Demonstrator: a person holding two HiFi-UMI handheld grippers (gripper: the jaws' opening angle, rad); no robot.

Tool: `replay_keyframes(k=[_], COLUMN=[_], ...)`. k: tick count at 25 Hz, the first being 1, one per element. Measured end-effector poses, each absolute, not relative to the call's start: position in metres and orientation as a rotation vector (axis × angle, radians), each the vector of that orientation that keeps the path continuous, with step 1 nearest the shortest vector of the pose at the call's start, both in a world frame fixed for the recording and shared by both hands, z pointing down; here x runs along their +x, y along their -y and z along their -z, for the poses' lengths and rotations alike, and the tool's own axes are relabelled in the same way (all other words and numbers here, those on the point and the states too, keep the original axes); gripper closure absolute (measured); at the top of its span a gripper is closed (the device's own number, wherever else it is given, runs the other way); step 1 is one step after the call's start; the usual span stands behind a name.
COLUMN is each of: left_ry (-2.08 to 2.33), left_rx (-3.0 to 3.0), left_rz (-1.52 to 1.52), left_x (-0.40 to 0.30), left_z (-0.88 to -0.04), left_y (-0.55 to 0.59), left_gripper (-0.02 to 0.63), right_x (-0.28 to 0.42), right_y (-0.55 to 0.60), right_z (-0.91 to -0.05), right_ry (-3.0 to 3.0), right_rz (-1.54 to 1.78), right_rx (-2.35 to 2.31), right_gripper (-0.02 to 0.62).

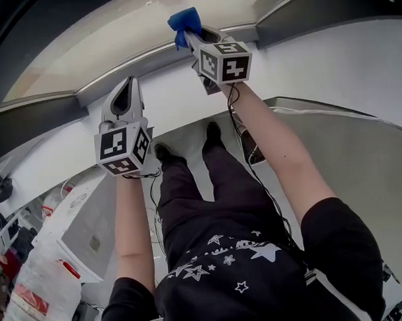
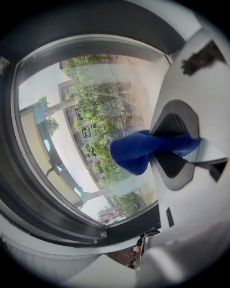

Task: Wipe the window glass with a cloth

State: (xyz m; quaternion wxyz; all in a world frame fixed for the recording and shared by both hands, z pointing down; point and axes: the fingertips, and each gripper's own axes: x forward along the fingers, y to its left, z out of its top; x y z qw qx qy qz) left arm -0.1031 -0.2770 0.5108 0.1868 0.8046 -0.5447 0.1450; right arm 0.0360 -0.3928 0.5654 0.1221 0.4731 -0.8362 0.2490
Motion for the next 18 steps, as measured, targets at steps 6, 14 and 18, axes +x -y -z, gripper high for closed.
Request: replay_keyframes(k=[6, 14, 18], left_ry=[1.430, 1.300, 1.261], left_rx=[2.344, 2.425, 2.433], left_rz=[-0.422, -0.444, -0.442], left_x=[-0.021, 0.057, 0.072], left_z=[-0.511, -0.517, -0.523], left_y=[0.300, 0.309, 0.306], left_gripper=[0.597, 0.597, 0.597], right_x=[0.134, 0.245, 0.271], right_y=[0.411, 0.428, 0.430], right_z=[-0.566, -0.575, -0.581], right_ry=[2.374, 2.220, 2.150], right_rz=[-0.738, -0.786, -0.807], right_rx=[1.543, 1.795, 1.862], right_gripper=[0.521, 0.521, 0.521])
